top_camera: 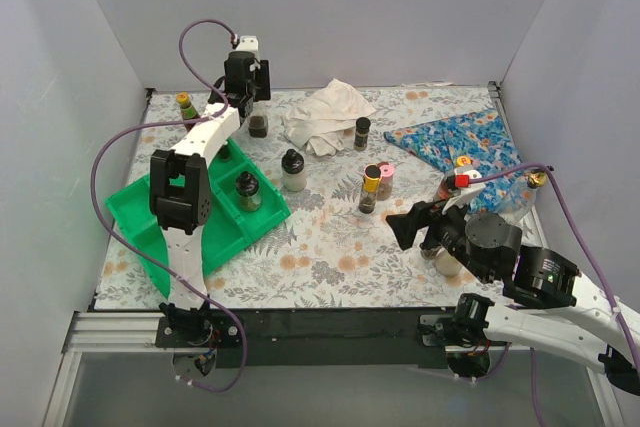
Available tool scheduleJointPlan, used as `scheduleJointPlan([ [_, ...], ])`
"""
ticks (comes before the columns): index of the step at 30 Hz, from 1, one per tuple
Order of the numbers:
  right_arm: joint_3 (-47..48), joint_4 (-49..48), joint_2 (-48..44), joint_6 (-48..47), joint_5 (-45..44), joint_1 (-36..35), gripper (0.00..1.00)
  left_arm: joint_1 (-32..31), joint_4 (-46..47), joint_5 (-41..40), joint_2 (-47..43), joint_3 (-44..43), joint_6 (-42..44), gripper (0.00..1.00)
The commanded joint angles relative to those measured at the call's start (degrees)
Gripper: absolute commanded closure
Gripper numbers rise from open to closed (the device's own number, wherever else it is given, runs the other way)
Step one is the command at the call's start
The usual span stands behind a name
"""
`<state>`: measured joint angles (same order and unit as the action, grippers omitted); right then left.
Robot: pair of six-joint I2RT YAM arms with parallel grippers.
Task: Organize the condiment bottles
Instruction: Pick up the bottle from the corner of the board.
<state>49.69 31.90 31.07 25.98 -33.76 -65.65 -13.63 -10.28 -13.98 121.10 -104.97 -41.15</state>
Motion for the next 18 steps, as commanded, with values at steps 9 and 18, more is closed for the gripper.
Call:
scheduleJointPlan([
  [9, 0.84, -2.55, 0.22, 0.57, -0.35, -0.18, 0.13, 0.0, -0.87, 1.5, -12.11, 1.17, -3.32, 1.0],
  [18, 3.74, 0.35, -0.31, 1.79, 0.36, -0.18, 0.13, 0.09, -9.75, -11.41, -22.3, -0.51, -7.37, 1.0],
])
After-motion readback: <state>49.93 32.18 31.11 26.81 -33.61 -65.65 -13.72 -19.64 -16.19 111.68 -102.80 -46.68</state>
